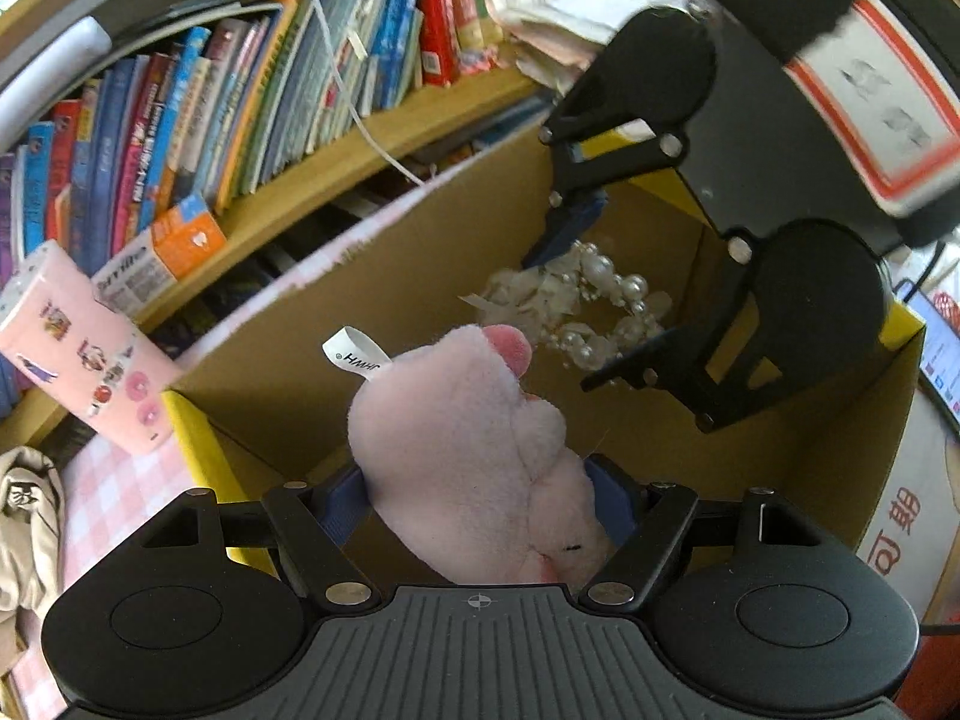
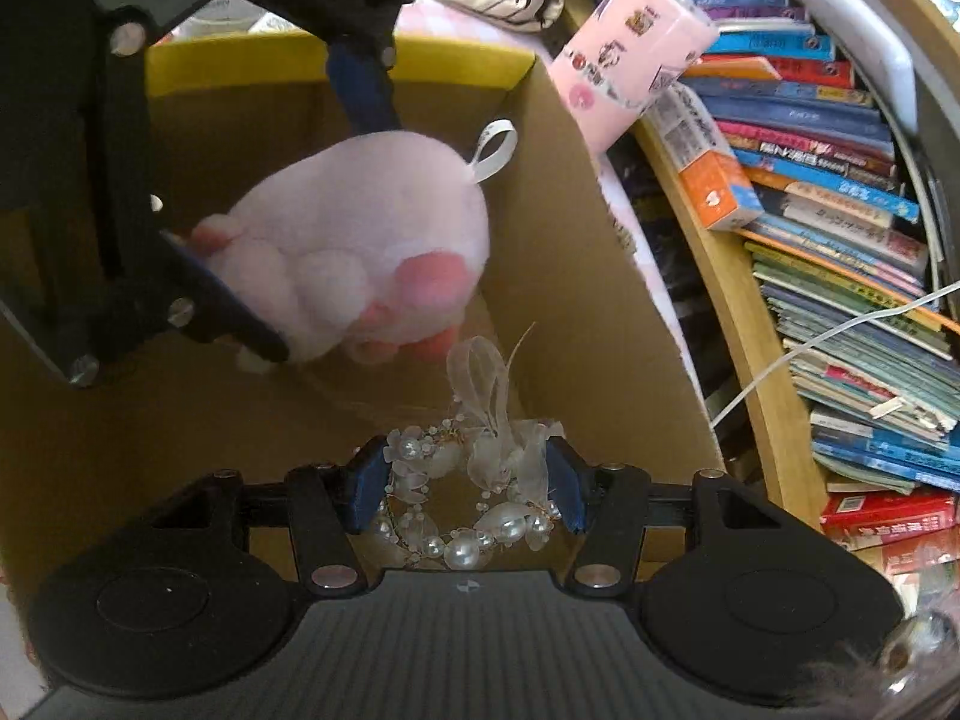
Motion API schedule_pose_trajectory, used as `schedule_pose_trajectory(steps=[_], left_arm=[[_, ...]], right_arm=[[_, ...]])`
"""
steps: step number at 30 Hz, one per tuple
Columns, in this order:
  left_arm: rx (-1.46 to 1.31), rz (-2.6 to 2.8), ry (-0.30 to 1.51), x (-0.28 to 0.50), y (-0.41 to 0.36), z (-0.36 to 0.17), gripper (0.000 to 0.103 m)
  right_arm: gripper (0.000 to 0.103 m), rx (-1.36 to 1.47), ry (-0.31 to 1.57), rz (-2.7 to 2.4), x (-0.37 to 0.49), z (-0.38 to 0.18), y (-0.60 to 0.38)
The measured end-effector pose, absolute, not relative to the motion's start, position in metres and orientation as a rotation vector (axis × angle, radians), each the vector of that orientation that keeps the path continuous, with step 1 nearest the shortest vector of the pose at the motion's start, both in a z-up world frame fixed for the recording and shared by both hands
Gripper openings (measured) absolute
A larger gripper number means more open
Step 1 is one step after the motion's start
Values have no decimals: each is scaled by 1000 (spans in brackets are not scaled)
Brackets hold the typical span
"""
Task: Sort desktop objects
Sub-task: 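Carry the pig and pearl accessory over the yellow box with both grippers, then open both grippers to drop the pig and pearl accessory into the box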
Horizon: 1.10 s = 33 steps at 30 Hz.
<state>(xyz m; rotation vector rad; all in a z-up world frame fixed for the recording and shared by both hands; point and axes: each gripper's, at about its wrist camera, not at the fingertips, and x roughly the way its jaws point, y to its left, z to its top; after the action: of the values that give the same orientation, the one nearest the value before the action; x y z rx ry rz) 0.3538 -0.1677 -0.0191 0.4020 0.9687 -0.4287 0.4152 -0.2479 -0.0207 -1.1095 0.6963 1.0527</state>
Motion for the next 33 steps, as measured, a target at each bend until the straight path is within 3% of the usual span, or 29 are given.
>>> schedule_pose_trajectory(steps=[21, 30, 33], left_arm=[[463, -466, 1030, 362, -177, -38, 80], [471, -446, 1021, 361, -177, -39, 86], [489, -431, 1005, 358, -179, -38, 91]], right_arm=[[56, -1177, 818, 1121, 426, -44, -243], [66, -1173, 821, 1122, 420, -41, -244], [77, -1164, 813, 1118, 417, -39, -246]])
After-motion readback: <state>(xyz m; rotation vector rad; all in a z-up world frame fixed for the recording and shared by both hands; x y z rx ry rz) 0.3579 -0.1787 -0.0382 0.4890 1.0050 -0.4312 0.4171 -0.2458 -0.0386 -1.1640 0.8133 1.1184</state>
